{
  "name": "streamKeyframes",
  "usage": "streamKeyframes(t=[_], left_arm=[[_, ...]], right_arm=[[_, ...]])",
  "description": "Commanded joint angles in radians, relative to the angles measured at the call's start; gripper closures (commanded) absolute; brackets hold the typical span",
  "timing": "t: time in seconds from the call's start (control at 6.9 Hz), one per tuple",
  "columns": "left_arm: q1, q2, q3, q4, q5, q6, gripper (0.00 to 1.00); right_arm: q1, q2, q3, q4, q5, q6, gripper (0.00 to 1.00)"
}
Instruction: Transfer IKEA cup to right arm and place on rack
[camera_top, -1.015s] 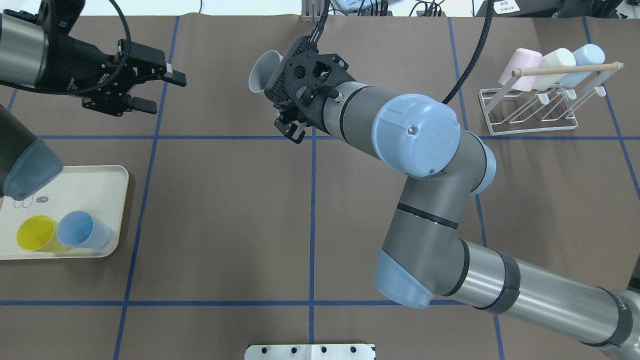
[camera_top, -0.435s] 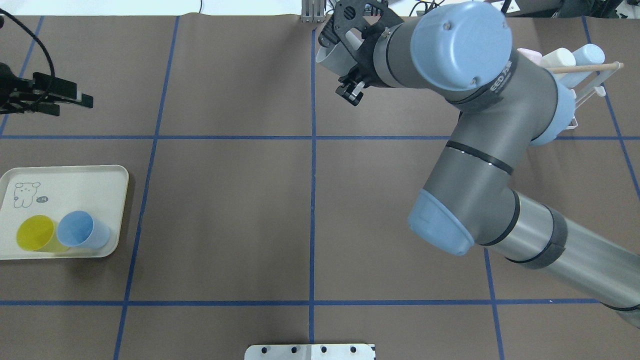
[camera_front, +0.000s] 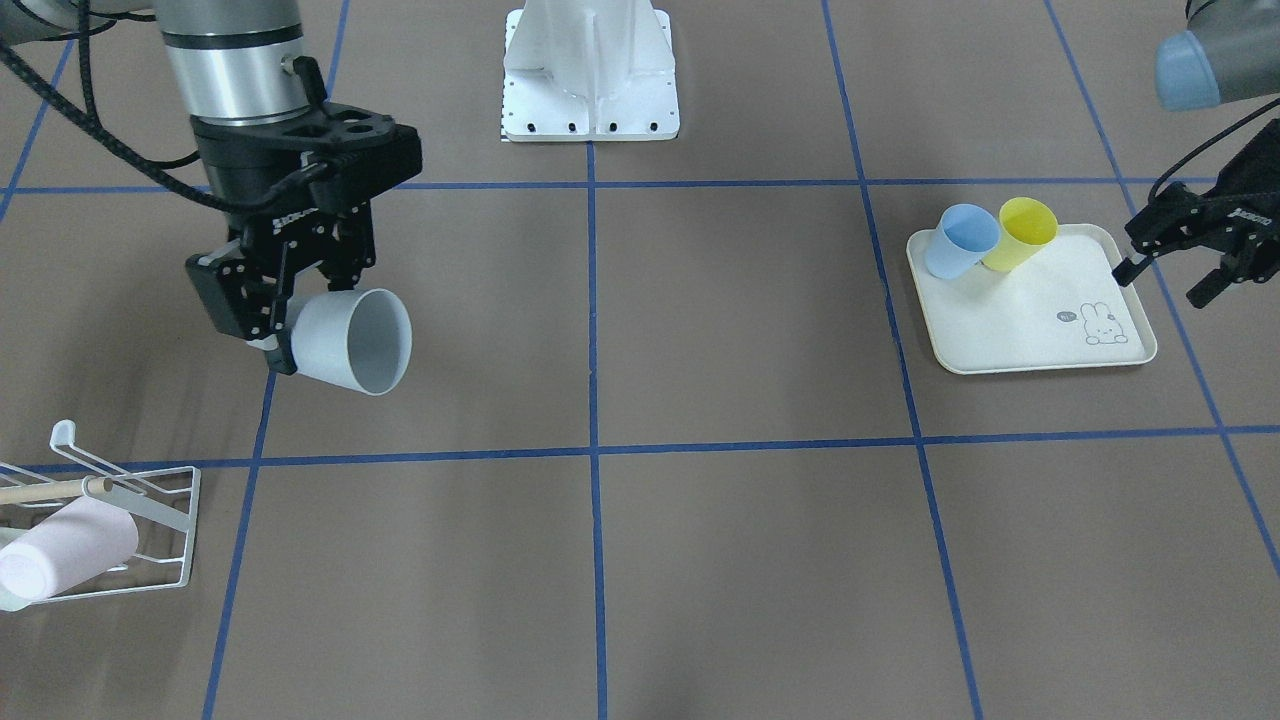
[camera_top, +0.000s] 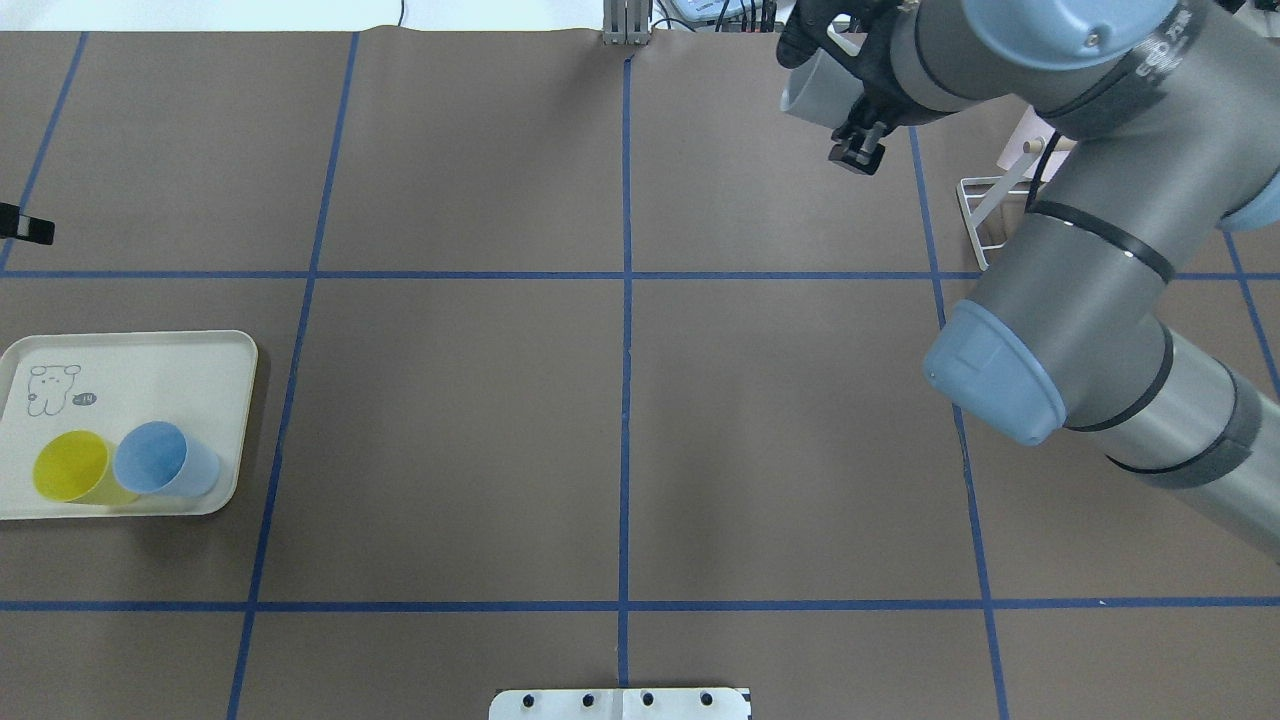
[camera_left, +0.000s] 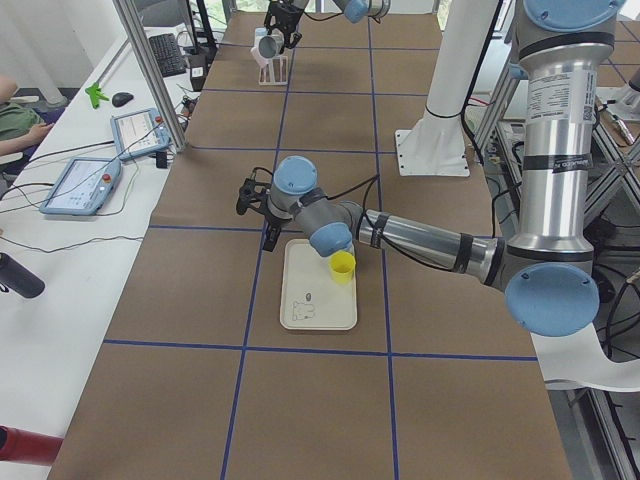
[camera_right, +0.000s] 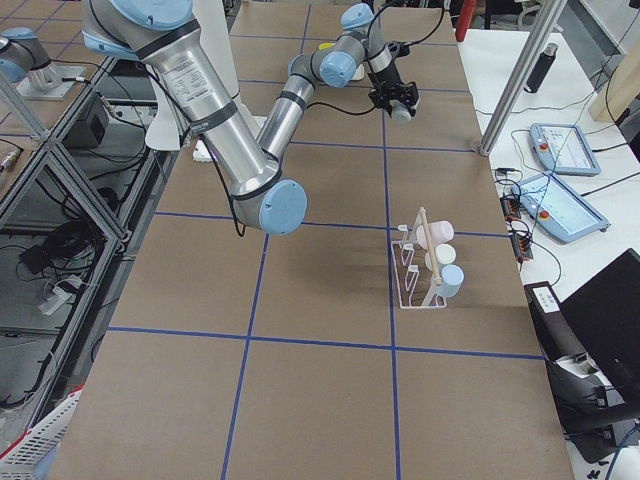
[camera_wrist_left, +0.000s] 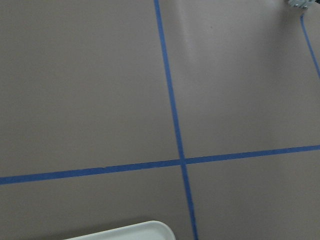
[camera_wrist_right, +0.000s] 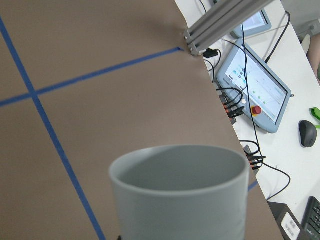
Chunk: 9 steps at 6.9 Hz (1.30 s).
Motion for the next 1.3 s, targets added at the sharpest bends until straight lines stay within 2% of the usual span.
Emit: streamKeyframes(t=[0.0, 0.29, 0.43, 0.58, 0.72, 0.87, 1.16], left_arm=[[-0.059, 0.007, 0.075, 0.001, -0.006, 0.196, 0.00], [-0.059, 0.015, 0.075, 0.000, -0.008, 0.197, 0.00], [-0.059, 0.017, 0.075, 0.000, -0.006, 0.197, 0.00], [-0.059, 0.017, 0.074, 0.000, -0.006, 0.197, 0.00], [-0.059, 0.018, 0.071, 0.000, -0.006, 0.195, 0.00], [-0.059, 0.018, 0.068, -0.002, -0.008, 0.191, 0.00], [-0.059, 0.021, 0.066, -0.002, -0.008, 0.189, 0.00]], right_arm=[[0.108, -0.134, 0.025, -0.023, 0.001, -0.290, 0.63], [0.191, -0.255, 0.033, -0.022, -0.012, -0.506, 0.63], [0.231, -0.303, 0.034, -0.022, -0.032, -0.595, 0.58], [0.251, -0.354, 0.034, -0.022, -0.067, -0.652, 0.44], [0.252, -0.398, 0.028, -0.022, -0.157, -0.683, 0.38], [0.252, -0.414, 0.010, -0.023, -0.231, -0.735, 0.34], [0.248, -0.443, -0.045, -0.014, -0.270, -0.762, 0.33]])
